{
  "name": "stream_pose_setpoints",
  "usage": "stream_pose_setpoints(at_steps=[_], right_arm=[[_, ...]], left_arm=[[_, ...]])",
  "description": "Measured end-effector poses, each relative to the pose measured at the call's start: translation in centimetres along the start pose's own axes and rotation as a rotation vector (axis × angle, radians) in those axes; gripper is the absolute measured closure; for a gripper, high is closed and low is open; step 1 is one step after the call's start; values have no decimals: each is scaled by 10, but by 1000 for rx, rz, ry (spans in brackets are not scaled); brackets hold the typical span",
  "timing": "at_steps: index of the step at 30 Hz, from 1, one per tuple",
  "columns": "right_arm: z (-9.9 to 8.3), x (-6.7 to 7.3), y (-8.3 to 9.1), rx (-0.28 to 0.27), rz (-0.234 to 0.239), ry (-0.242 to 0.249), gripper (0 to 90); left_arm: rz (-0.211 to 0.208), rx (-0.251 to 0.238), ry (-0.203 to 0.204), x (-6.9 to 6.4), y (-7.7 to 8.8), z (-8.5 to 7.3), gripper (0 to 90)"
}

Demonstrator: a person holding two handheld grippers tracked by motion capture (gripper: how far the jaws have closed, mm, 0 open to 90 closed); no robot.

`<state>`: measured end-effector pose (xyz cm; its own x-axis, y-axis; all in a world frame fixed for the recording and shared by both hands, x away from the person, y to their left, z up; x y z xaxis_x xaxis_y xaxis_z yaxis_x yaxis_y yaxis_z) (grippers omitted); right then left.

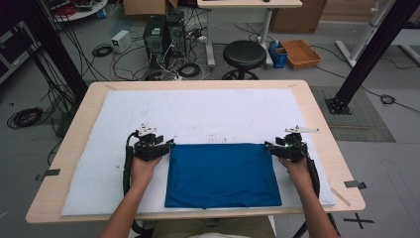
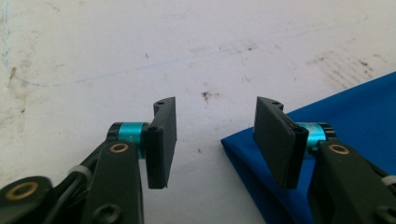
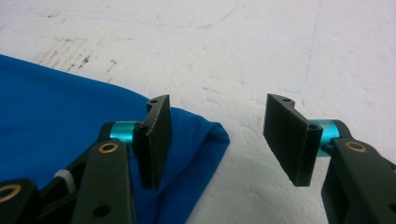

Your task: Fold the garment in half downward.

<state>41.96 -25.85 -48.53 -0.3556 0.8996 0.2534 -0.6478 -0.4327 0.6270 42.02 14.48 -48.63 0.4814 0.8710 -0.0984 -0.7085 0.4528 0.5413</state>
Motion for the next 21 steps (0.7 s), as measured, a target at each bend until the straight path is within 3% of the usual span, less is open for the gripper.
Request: stream_pose_setpoints(at_steps=[3,4,5,7,9,12,16,21], right_arm=[[-7,3,-9,67,-6,55,555],[-8,3,-10,62,-30,89,620],[-8,3,-9,68,-45,118,707],[-9,4,-8,78,-10,122,818],[-9,7,-8,80,-10,144,853],[-5,5,-8,63,-30,166,860],[7,-3,-8,11,-60,155,862],[26,-16,-18,-15,-95,118,862]], left_arm=[[-11,47,-41,-5,-6,-3,482],[-8,61,-69,-8,-7,-4,553],[-8,78,-92,-10,-8,-5,682],[2,90,-124,-15,-10,-5,847],[-4,96,-83,-14,-10,-4,870],[-19,60,-29,-10,-11,0,876],[-30,-6,27,-6,-17,11,876],[-17,-43,71,0,-32,27,875]])
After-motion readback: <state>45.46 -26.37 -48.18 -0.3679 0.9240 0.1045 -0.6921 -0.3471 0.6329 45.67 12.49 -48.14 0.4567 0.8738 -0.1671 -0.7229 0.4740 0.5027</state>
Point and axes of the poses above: each handheld gripper's, and its own axes: y roughly backward along the jaws, z roughly out of its top, x roughly to its left, the point moved 7 cm from there along -y, roughly forward along the jaws, and after that the axes turned 6 degrees about -y, right-handed, at the moved point
